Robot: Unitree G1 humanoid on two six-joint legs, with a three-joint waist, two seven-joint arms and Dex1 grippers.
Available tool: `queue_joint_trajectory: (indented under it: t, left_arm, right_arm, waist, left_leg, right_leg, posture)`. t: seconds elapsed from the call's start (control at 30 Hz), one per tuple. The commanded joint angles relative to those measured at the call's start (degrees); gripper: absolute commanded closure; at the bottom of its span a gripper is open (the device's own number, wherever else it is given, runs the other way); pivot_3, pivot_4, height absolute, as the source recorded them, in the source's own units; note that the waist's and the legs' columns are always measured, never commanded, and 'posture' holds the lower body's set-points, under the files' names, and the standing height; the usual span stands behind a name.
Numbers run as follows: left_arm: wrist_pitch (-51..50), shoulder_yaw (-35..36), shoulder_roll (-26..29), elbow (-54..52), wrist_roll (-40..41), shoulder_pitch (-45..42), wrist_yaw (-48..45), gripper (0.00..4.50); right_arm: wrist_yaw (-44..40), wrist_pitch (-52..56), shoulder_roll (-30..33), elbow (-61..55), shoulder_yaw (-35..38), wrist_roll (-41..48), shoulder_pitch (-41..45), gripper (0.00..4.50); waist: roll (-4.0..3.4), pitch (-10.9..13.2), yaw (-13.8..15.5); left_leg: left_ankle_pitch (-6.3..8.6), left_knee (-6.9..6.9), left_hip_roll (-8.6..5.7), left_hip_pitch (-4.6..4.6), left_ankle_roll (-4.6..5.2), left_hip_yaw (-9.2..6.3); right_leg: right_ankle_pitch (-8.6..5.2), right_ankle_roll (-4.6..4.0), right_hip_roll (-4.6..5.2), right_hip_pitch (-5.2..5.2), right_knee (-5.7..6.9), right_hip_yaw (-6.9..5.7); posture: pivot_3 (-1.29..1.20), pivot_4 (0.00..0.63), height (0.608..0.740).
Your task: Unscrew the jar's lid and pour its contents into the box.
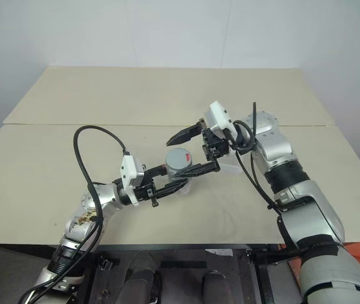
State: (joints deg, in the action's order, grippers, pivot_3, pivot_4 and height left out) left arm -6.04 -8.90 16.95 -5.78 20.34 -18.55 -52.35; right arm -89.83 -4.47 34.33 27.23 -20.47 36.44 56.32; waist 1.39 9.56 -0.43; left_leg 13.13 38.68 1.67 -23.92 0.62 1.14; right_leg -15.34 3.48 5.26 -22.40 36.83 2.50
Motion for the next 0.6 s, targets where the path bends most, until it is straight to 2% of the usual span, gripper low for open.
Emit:
queue_joint_trajectory:
  t: [0.03,0.3,0.4,0.53,0.6]
  left_arm:
    - [1.6,1.2,-0.6,-1.2,1.0,-1.3,0.5,2.51]
    - [2.4,1.9,-2.2,1.2,0.0,-3.3,1.8,2.51]
    - [3.6,1.6,-2.5,2.7,-1.1,-4.0,2.6,2.51]
    - [5.1,1.6,-3.3,4.9,-2.5,-5.1,3.9,2.51]
    - [5.6,1.6,-3.4,5.6,-2.8,-5.3,3.9,2.51]
  right_arm:
    - [2.1,2.1,3.1,-11.7,7.9,1.0,-4.3,0.03]
    - [25.7,13.4,3.7,-36.0,16.9,-2.2,-16.2,0.03]
    - [35.6,19.7,2.2,-44.0,17.4,-3.2,-18.9,0.03]
    - [49.6,28.4,-1.8,-52.8,14.7,-8.4,-21.7,0.03]
    - [53.2,30.7,-4.1,-54.9,13.6,-9.7,-22.4,0.03]
  waist:
    - [0.0,0.0,0.2]
    - [0.0,0.0,0.0]
    - [0.0,0.0,-0.2]
    - [0.0,0.0,-0.2]
    - [0.0,0.0,-0.2]
  left_leg:
    - [0.0,0.0,0.0,-0.02,0.01,-0.02]
    - [0.01,0.0,-0.01,-0.03,0.01,-0.07]
    - [0.0,0.01,-0.05,-0.03,0.01,-0.06]
    - [0.0,0.04,-0.07,-0.04,0.01,-0.08]
    - [0.0,0.04,-0.08,-0.04,0.01,-0.07]
  right_leg:
    - [0.0,0.0,0.0,0.0,-0.02,-0.01]
    - [0.0,0.0,-0.03,-0.02,0.02,0.0]
    - [0.0,0.0,-0.02,-0.02,0.03,0.02]
    - [0.0,0.0,-0.03,-0.01,0.03,0.0]
    - [0.0,0.01,-0.02,-0.02,0.04,0.02]
  posture:
    - [0.0,0.15,0.74]
    - [0.0,0.15,0.74]
    - [0.0,0.15,0.74]
    - [0.0,0.15,0.74]
    - [0.0,0.15,0.74]
